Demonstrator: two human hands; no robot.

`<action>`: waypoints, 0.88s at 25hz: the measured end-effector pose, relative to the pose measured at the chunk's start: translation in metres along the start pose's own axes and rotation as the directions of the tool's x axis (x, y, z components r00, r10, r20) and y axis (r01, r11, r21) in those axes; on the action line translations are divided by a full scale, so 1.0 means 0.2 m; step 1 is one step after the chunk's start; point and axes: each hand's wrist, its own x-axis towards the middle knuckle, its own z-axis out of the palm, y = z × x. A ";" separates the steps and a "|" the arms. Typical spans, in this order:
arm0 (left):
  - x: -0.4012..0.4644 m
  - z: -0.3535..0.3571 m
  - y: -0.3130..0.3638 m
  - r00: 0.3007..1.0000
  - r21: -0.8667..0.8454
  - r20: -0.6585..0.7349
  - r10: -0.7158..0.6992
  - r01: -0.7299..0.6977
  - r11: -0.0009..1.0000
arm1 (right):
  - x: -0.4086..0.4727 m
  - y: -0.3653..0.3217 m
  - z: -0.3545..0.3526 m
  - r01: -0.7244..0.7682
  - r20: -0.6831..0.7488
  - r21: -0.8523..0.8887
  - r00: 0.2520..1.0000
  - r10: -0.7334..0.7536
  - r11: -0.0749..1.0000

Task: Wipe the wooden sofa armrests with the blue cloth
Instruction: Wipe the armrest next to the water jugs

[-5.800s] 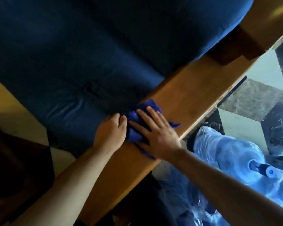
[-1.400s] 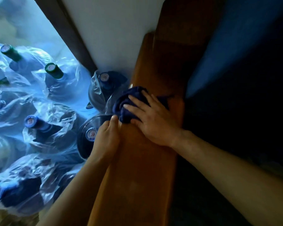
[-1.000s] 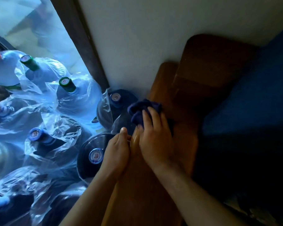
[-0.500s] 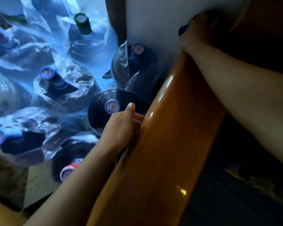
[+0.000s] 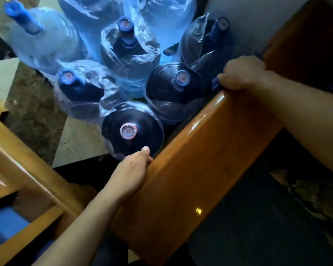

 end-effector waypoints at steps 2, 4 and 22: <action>-0.08 -0.06 -0.12 0.998 -0.050 -0.035 -0.049 0.048 0.998 | -0.11 -0.18 0.05 0.030 -0.040 -0.045 0.999 -0.032 0.999; -0.13 -0.12 -0.23 0.990 -0.134 -0.078 -0.114 0.103 0.986 | -0.43 -0.63 0.13 0.150 -0.083 0.076 0.986 -0.144 0.986; 0.05 0.05 0.26 0.979 0.145 0.086 0.183 -0.194 0.970 | -0.34 0.33 0.74 -0.170 -0.055 0.958 0.683 0.728 0.232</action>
